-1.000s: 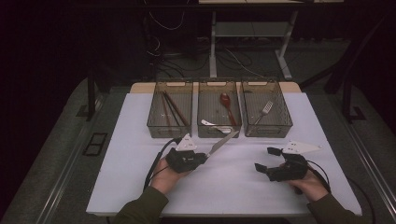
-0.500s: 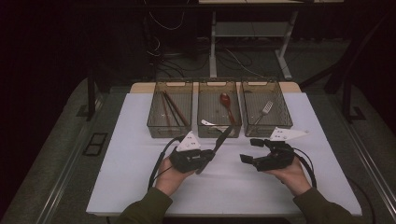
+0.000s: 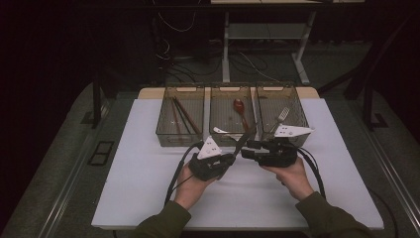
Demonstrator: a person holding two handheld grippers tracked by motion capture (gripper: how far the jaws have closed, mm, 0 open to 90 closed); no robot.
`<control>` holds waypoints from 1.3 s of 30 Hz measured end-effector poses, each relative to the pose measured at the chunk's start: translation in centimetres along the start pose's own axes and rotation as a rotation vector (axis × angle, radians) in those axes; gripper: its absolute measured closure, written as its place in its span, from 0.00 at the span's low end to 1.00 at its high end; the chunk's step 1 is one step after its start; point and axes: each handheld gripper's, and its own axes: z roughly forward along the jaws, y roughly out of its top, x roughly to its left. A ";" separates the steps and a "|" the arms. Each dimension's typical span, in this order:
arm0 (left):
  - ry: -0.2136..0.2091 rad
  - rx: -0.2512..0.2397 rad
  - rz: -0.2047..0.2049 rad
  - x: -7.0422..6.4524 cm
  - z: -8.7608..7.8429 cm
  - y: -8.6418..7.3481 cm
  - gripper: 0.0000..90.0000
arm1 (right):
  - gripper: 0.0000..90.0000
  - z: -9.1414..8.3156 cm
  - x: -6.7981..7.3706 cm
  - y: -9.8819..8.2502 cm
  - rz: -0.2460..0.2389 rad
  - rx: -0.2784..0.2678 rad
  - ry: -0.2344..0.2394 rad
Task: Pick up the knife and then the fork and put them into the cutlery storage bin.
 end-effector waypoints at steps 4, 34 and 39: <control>0.016 0.003 0.010 -0.3 0.6 0.1 0.88 | 0.65 0.7 0.0 0.1 0.000 0.011 0.019; -0.013 -0.046 -0.026 0.3 0.7 -0.3 0.87 | 0.98 2.1 0.2 1.2 -0.026 0.035 0.054; -0.028 -0.050 -0.007 0.5 0.4 -0.6 0.79 | 0.98 1.8 0.0 1.3 -0.031 0.031 0.041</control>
